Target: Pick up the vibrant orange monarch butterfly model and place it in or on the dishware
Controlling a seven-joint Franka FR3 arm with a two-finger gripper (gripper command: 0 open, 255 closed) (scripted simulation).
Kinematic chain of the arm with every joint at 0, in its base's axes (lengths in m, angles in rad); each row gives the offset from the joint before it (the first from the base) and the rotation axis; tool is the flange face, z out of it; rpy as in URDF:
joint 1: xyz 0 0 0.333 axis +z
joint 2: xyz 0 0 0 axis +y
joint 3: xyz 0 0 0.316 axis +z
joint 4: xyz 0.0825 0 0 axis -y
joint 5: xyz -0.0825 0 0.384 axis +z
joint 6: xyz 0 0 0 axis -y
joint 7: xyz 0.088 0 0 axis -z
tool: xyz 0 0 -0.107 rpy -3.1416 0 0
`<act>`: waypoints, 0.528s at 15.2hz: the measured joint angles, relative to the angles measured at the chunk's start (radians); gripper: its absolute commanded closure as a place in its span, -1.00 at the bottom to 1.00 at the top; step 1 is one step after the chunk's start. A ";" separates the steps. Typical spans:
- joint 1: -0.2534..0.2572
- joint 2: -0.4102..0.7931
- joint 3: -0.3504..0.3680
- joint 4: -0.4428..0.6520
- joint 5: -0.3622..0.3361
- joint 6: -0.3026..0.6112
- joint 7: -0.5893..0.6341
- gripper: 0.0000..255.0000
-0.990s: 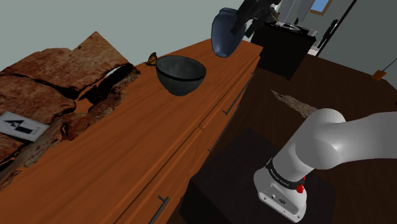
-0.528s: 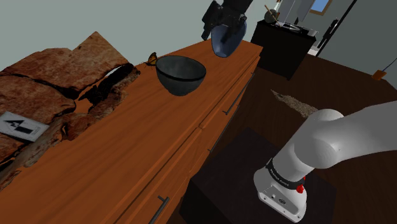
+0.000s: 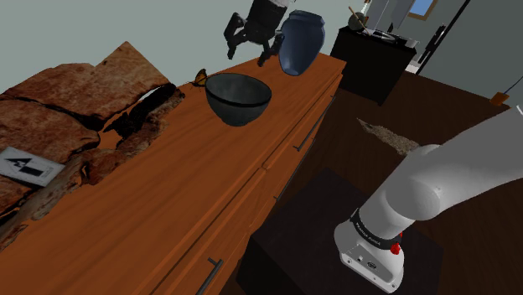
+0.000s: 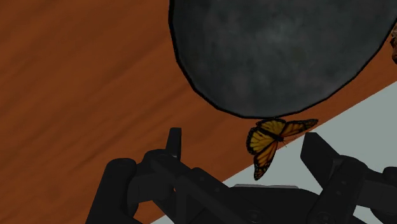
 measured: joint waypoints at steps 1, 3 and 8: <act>-0.006 0.040 0.018 0.021 -0.010 0.019 0.040 -1.00; -0.018 0.106 0.040 0.053 -0.030 0.051 0.108 -1.00; -0.034 0.314 0.086 0.194 -0.118 0.107 0.300 -1.00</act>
